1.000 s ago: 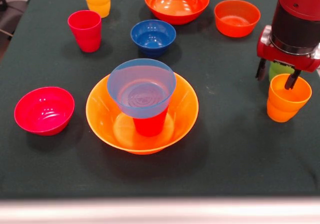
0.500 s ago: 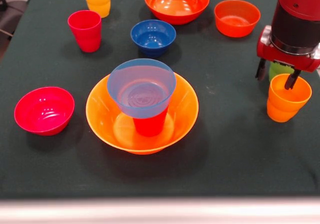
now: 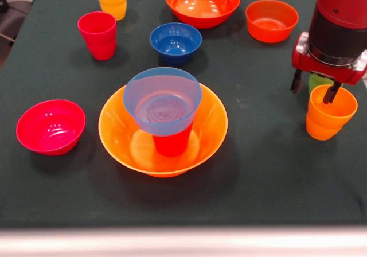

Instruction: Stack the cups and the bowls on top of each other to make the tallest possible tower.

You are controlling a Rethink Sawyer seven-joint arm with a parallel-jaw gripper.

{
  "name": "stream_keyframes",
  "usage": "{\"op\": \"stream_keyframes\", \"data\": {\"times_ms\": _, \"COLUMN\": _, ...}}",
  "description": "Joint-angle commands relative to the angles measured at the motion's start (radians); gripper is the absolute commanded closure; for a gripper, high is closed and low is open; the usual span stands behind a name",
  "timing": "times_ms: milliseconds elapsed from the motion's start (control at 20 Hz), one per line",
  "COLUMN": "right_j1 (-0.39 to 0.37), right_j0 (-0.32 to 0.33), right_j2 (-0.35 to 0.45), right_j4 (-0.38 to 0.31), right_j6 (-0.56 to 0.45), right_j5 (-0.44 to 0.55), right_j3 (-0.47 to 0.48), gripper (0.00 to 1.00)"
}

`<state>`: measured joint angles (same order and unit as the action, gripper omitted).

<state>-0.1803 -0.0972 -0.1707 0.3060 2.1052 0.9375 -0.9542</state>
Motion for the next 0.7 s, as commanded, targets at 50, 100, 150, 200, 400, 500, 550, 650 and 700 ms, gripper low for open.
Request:
{"op": "stream_keyframes", "data": {"times_ms": 50, "right_j1": 0.054, "right_j0": 0.016, "right_j2": 0.102, "right_j4": -0.047, "right_j6": 0.012, "right_j5": -0.053, "right_j3": -0.061, "gripper": 0.0}}
{"op": "stream_keyframes", "data": {"times_ms": 100, "right_j1": 0.058, "right_j0": 0.015, "right_j2": 0.102, "right_j4": -0.047, "right_j6": 0.015, "right_j5": -0.051, "right_j3": -0.055, "gripper": 0.0}}
{"op": "stream_keyframes", "data": {"times_ms": 150, "right_j1": 0.06, "right_j0": 0.014, "right_j2": 0.101, "right_j4": -0.047, "right_j6": 0.016, "right_j5": -0.051, "right_j3": -0.052, "gripper": 0.0}}
{"op": "stream_keyframes", "data": {"times_ms": 200, "right_j1": 0.062, "right_j0": 0.014, "right_j2": 0.101, "right_j4": -0.047, "right_j6": 0.018, "right_j5": -0.05, "right_j3": -0.05, "gripper": 0.0}}
{"op": "stream_keyframes", "data": {"times_ms": 400, "right_j1": 0.068, "right_j0": 0.013, "right_j2": 0.1, "right_j4": -0.048, "right_j6": 0.021, "right_j5": -0.06, "right_j3": -0.047, "gripper": 0.0}}
{"op": "stream_keyframes", "data": {"times_ms": 500, "right_j1": 0.071, "right_j0": 0.013, "right_j2": 0.101, "right_j4": -0.049, "right_j6": 0.021, "right_j5": -0.07, "right_j3": -0.05, "gripper": 0.0}}
{"op": "stream_keyframes", "data": {"times_ms": 550, "right_j1": 0.073, "right_j0": 0.012, "right_j2": 0.1, "right_j4": -0.049, "right_j6": 0.022, "right_j5": -0.071, "right_j3": -0.049, "gripper": 0.0}}
{"op": "stream_keyframes", "data": {"times_ms": 650, "right_j1": 0.077, "right_j0": 0.011, "right_j2": 0.096, "right_j4": -0.052, "right_j6": 0.024, "right_j5": -0.079, "right_j3": -0.049, "gripper": 0.0}}
{"op": "stream_keyframes", "data": {"times_ms": 700, "right_j1": 0.083, "right_j0": 0.012, "right_j2": 0.095, "right_j4": -0.053, "right_j6": 0.023, "right_j5": -0.08, "right_j3": -0.042, "gripper": 0.0}}
